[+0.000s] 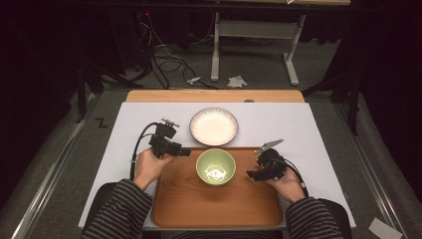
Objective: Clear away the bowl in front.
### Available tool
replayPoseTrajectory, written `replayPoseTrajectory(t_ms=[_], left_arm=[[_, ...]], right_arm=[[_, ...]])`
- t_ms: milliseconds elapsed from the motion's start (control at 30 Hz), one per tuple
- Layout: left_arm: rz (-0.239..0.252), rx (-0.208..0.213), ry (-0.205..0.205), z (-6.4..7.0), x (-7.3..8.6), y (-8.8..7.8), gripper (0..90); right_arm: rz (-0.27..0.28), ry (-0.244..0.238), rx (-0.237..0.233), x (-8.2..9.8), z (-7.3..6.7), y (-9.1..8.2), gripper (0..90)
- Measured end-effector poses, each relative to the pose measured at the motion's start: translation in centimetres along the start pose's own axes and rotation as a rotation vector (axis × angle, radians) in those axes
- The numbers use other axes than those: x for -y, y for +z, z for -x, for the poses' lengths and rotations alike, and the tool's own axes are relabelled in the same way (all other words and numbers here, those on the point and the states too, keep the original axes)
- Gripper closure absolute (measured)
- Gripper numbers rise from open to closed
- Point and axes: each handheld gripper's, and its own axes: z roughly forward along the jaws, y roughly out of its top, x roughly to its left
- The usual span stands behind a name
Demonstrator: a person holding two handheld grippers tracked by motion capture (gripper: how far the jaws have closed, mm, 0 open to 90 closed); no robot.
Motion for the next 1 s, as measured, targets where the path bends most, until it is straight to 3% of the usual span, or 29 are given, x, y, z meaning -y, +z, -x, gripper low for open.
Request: replayPoseTrajectory(t_ms=[467,1000], left_arm=[[-0.010,-0.033,-0.016,-0.8,0.4,0.8,46.7],[-0.036,-0.068,0.019,-1.2,0.9,1.6,46.4]], right_arm=[[-0.002,-0.001,0.001,0.0,0.0,0.0,40.4],[-0.017,0.007,-0.006,0.0,-0.2,0.1,40.2]])
